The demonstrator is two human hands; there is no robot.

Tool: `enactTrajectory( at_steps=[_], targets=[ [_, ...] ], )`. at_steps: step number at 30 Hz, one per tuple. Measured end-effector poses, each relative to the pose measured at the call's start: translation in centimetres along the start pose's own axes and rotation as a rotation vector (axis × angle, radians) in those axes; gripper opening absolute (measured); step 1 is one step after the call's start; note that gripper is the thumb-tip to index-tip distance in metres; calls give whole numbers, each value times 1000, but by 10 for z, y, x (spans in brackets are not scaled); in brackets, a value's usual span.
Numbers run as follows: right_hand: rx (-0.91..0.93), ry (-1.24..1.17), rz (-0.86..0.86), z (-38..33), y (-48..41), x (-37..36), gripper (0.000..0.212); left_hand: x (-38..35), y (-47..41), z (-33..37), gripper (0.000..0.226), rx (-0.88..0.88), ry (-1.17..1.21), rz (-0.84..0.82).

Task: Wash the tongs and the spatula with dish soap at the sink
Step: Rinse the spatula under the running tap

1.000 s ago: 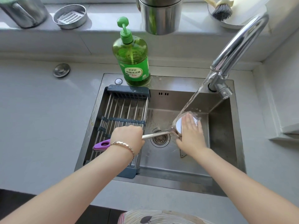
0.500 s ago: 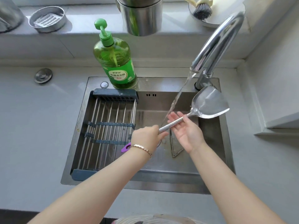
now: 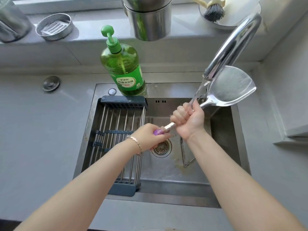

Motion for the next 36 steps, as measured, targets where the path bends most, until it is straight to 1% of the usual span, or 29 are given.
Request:
enactTrajectory(
  at_steps=[3, 4, 6, 8, 10, 12, 14, 15, 17, 18, 19, 20, 21, 22, 23, 24, 25, 27, 28, 29, 30, 31, 33, 34, 36],
  targets=[
    [6, -77, 171, 18, -2, -3, 59, 16, 4, -18, 48, 80, -431, 264],
    [12, -103, 235, 24, 0, -3, 53, 19, 6, -21, 50, 85, -518, 340],
    [32, -124, 359, 31, 5, 2, 44, 18, 7, -23, 51, 59, -627, 406],
    [68, -136, 431, 27, 10, 8, 45, 12, 4, -20, 49, -2, -664, 389],
    [123, -128, 438, 15, 15, 16, 48, 4, -1, -9, 42, -79, -657, 327],
    [175, -112, 411, -3, 19, 24, 52, -4, -7, 7, 37, -164, -646, 254],
    [218, -106, 371, -23, 22, 29, 60, -11, -15, 26, 37, -208, -611, 136],
    [236, -106, 352, -33, 24, 32, 62, -13, -20, 33, 35, -194, -539, 37],
    [259, -128, 320, -49, 26, 37, 64, -16, -28, 45, 29, -85, -302, -233],
    [262, -147, 306, -55, 27, 40, 64, -15, -31, 48, 29, -24, -222, -359],
    [262, -170, 292, -59, 27, 43, 65, -12, -33, 50, 32, 28, -212, -455],
    [258, -196, 281, -60, 27, 46, 66, -9, -35, 50, 36, 69, -249, -508],
    [253, -220, 281, -59, 27, 49, 66, -5, -38, 50, 40, 92, -304, -524],
    [246, -246, 290, -57, 26, 52, 66, -2, -40, 50, 43, 102, -349, -510],
    [238, -277, 300, -53, 26, 55, 66, 0, -41, 50, 46, 96, -398, -459],
    [230, -319, 309, -48, 24, 57, 66, 2, -41, 52, 50, 65, -485, -363],
    [225, -369, 322, -43, 23, 60, 65, 6, -38, 53, 56, 1, -628, -216],
    [215, -471, 365, -30, 17, 66, 66, 11, -28, 59, 62, -228, -1021, 123],
    [204, -517, 392, -24, 14, 68, 66, 12, -21, 60, 61, -348, -1140, 250],
    [186, -540, 420, -17, 11, 70, 66, 13, -15, 58, 61, -424, -1191, 325],
    [158, -535, 441, -9, 8, 70, 65, 15, -11, 55, 60, -442, -1208, 359],
    [125, -505, 457, -1, 6, 69, 61, 17, -8, 52, 60, -416, -1223, 360],
    [33, -402, 504, 12, 3, 68, 52, 21, -4, 48, 57, -362, -1263, 321],
    [-22, -320, 535, 17, 2, 70, 49, 21, -1, 49, 54, -347, -1292, 291],
    [-157, -2, 553, 22, 4, 79, 43, 14, 3, 59, 48, -348, -1372, 230]
  ],
)
Point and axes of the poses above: each hand's wrist, its own y-axis away from the middle knuckle, its own x-axis out of the back of the hand, z = x × y, the point moved 3 cm from there along -y, towards the middle knuckle, and after that the axes turned 6 degrees about x, right-handed, at the moved point
